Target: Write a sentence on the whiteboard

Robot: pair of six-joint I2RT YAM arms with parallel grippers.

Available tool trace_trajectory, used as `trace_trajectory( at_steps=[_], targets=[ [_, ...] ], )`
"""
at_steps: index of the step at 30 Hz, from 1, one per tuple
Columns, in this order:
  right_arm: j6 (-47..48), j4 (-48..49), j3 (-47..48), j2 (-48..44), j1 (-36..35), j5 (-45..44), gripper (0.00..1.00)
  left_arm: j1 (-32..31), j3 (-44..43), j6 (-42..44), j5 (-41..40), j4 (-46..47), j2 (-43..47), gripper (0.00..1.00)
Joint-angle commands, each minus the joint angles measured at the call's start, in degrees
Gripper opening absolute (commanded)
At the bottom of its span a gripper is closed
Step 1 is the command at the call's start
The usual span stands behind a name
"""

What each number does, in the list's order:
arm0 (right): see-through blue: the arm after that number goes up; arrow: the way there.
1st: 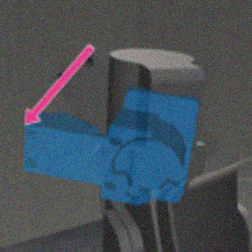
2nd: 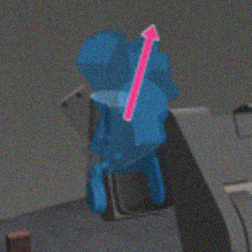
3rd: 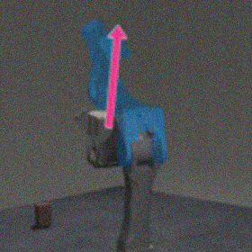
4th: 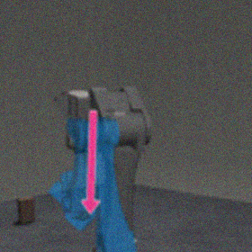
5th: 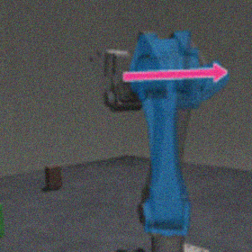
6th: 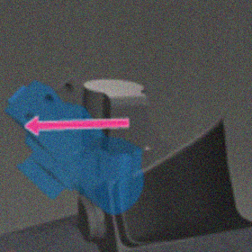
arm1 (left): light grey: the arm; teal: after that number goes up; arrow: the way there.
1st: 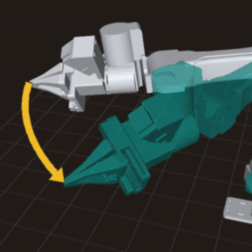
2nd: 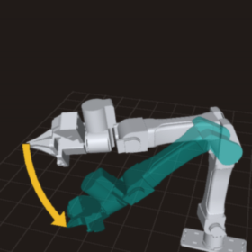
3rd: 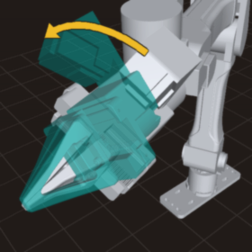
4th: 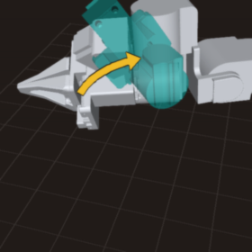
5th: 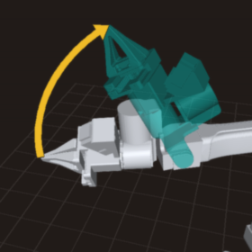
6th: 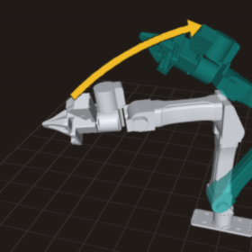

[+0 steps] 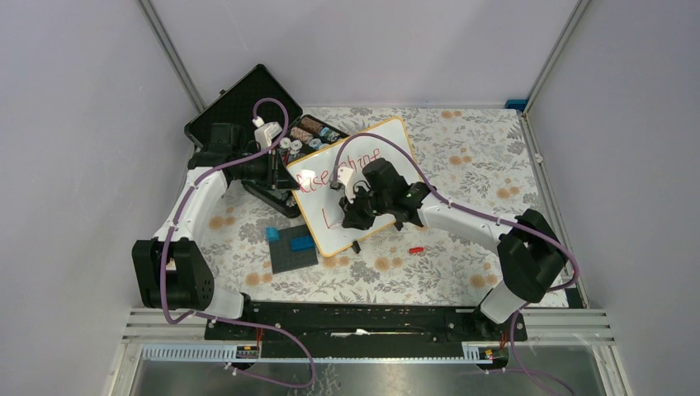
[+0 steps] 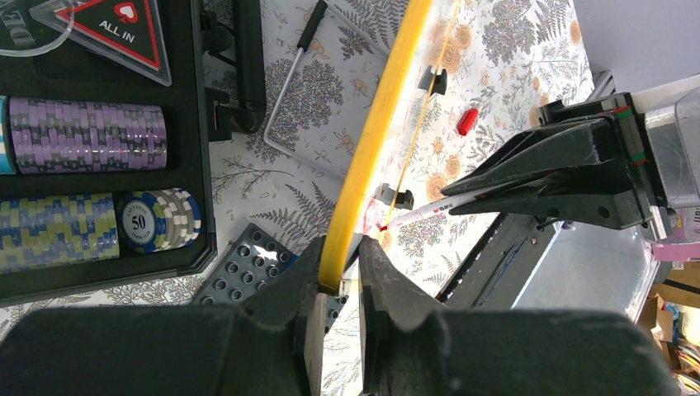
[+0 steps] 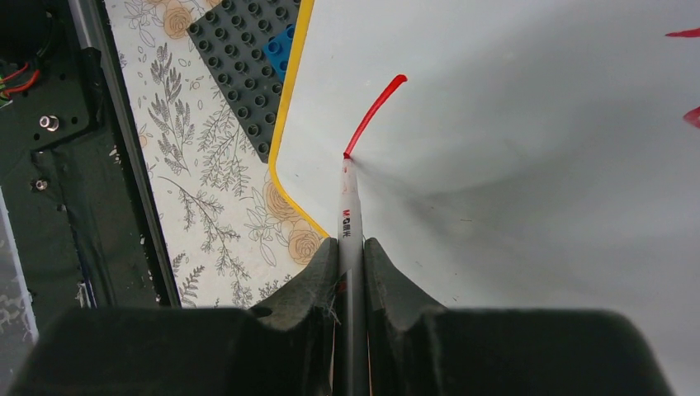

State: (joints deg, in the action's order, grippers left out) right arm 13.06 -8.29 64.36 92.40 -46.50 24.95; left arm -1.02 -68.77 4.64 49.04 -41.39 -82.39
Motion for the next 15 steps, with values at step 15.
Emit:
trace_trajectory(
  at_steps=[15],
  targets=[
    [1.09, 0.25, 5.33, 0.47, -0.21, -3.83, 0.0, -0.65, -0.05, 2.52, -3.02, 2.27, -0.38, 0.0]
  ],
)
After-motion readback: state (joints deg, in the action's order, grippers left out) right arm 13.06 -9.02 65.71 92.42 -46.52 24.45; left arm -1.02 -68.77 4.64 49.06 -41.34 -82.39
